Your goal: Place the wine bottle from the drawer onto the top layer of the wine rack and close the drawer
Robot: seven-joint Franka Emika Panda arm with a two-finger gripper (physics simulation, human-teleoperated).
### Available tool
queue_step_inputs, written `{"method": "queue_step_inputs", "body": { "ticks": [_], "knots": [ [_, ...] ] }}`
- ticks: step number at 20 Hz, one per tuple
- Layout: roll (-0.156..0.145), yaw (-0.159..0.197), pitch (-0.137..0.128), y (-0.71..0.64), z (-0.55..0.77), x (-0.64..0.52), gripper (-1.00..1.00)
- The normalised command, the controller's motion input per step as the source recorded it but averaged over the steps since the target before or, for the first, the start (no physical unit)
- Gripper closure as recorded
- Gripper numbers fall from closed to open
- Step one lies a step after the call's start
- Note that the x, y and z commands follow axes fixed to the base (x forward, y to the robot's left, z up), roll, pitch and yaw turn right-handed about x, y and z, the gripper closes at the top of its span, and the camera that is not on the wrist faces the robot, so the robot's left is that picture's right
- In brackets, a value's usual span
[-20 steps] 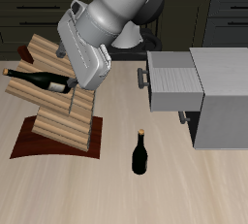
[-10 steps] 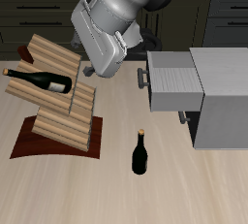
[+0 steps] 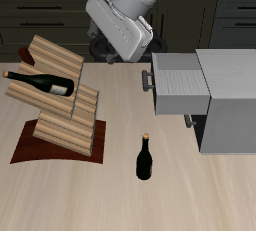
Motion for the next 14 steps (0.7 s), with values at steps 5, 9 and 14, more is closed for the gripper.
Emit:
{"method": "queue_step_inputs", "body": {
  "ticks": [5,9,14],
  "knots": [
    [0.016,0.145,0.030,0.25,0.08,-0.28,-1.00],
    [0.014,0.161,0.023,0.22,0.03,-0.29,-1.00],
    [-0.028,0.057,0.018,0.02,0.02,-0.08,-1.00]
  ]
}}
